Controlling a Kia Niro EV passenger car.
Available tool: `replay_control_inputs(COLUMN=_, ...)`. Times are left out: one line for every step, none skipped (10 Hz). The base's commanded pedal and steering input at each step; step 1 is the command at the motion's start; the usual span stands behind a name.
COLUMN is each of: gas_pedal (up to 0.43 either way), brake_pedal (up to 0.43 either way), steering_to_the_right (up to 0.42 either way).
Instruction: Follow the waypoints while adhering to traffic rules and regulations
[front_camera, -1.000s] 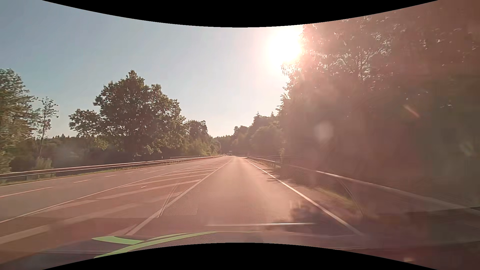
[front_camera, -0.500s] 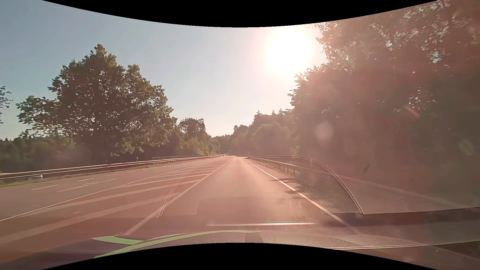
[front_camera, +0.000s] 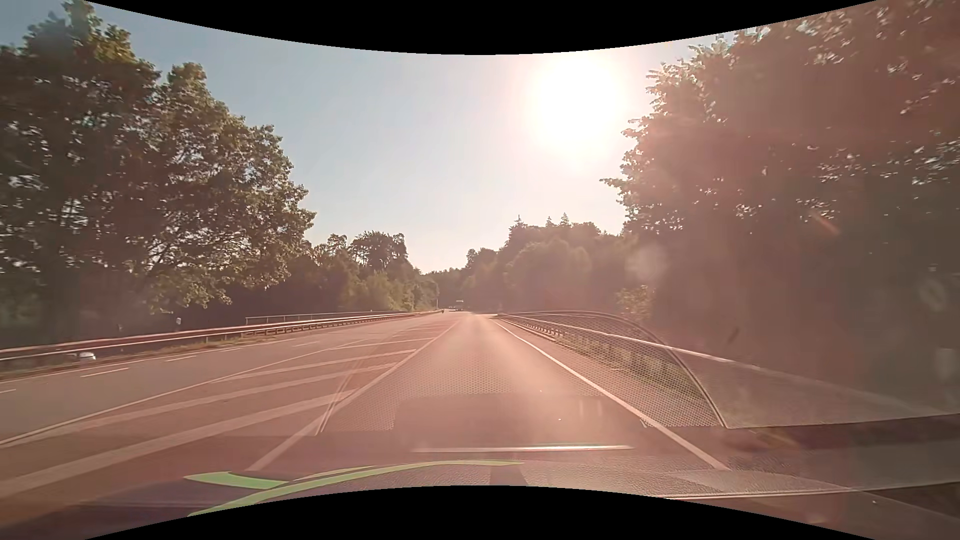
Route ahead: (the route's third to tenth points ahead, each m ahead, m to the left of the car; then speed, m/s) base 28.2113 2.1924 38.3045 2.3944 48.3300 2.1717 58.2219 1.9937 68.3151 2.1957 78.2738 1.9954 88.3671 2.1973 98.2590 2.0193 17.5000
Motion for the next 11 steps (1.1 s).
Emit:
replay_control_inputs(gas_pedal=0.13, brake_pedal=0.0, steering_to_the_right=0.0)
replay_control_inputs(gas_pedal=0.13, brake_pedal=0.0, steering_to_the_right=0.001)
replay_control_inputs(gas_pedal=0.13, brake_pedal=0.0, steering_to_the_right=0.001)
replay_control_inputs(gas_pedal=0.13, brake_pedal=0.0, steering_to_the_right=0.0)
replay_control_inputs(gas_pedal=0.13, brake_pedal=0.0, steering_to_the_right=0.0)
replay_control_inputs(gas_pedal=0.13, brake_pedal=0.0, steering_to_the_right=0.001)
replay_control_inputs(gas_pedal=0.13, brake_pedal=0.0, steering_to_the_right=0.0)
replay_control_inputs(gas_pedal=0.13, brake_pedal=0.0, steering_to_the_right=0.0)
replay_control_inputs(gas_pedal=0.13, brake_pedal=0.0, steering_to_the_right=0.0)
replay_control_inputs(gas_pedal=0.13, brake_pedal=0.0, steering_to_the_right=-0.001)
replay_control_inputs(gas_pedal=0.13, brake_pedal=0.0, steering_to_the_right=-0.001)
